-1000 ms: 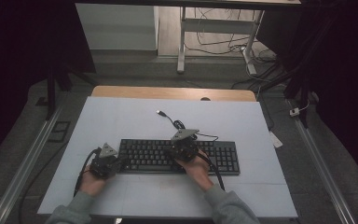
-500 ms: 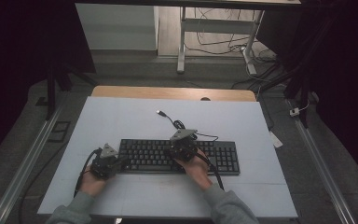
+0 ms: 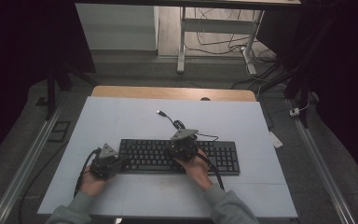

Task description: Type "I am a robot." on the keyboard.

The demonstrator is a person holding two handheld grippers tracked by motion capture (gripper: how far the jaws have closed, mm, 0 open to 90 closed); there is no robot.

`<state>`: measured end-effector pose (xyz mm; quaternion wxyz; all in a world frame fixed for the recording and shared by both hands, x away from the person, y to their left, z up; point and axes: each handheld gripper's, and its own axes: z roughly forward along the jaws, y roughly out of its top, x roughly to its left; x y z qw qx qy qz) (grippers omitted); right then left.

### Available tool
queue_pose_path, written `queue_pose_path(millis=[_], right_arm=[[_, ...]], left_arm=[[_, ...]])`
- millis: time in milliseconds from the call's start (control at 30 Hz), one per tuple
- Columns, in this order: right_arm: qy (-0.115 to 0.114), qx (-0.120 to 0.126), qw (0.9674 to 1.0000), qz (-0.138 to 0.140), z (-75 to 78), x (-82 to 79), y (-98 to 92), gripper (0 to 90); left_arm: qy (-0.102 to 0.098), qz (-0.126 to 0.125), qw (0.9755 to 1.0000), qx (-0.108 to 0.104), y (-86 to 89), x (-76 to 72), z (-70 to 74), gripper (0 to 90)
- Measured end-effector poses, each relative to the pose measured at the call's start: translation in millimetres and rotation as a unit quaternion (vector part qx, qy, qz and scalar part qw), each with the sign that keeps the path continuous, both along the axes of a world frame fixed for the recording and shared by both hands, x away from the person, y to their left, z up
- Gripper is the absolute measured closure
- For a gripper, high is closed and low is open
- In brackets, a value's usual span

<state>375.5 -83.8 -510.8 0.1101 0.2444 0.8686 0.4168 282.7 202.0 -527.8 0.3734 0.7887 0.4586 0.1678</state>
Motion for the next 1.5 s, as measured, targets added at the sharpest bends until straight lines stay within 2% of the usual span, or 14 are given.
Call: queue_pose_path(millis=[67,200,300,400,467,500,533,567,733,967,1500], right_arm=[[-0.003,0.009,1.0,-0.002,3.0,-0.4,-2.7,89.5],[0.001,0.011,0.9999,-0.002,4.4,-0.8,-6.9,89.5],[0.0,0.012,0.9999,0.005,5.8,-1.6,-10.1,89.1],[0.01,0.018,0.9997,0.012,8.0,-2.3,-14.6,78.0],[0.013,0.019,0.9997,0.01,9.9,-3.3,-19.6,73.1],[0.013,0.019,0.9997,0.01,9.9,-3.3,-19.6,73.1],[0.016,0.03,0.9994,0.009,11.4,-4.1,-26.0,67.2],[0.017,0.031,0.9994,0.007,12.0,-4.6,-29.1,64.3],[0.017,0.034,0.9993,0.002,12.6,-6.9,-43.6,55.1],[0.013,0.036,0.9993,0.001,13.9,-9.8,-54.8,52.1],[0.01,0.038,0.9992,0.002,13.4,-10.3,-55.2,52.0]], left_arm=[[-0.003,0.0,1.0,-0.002,0.2,-0.5,1.1,88.6],[-0.007,0.003,0.9999,-0.009,1.0,-1.2,2.7,87.6],[-0.009,0.005,0.9998,-0.016,3.0,-1.4,3.6,83.2],[-0.012,0.008,0.9996,-0.025,5.2,-1.6,4.4,73.7],[-0.015,0.011,0.9994,-0.03,6.1,-1.7,4.8,66.2],[-0.016,0.013,0.9993,-0.031,6.4,-1.7,5.1,66.2],[-0.017,0.016,0.9992,-0.032,6.6,-1.8,5.2,59.1],[-0.017,0.018,0.9992,-0.032,6.9,-1.8,5.4,56.2],[-0.015,0.024,0.999,-0.034,7.8,-1.1,5.5,46.8],[-0.012,0.028,0.999,-0.032,8.8,-0.2,5.0,42.9],[-0.01,0.025,0.9992,-0.031,9.7,-0.4,6.5,42.2]])
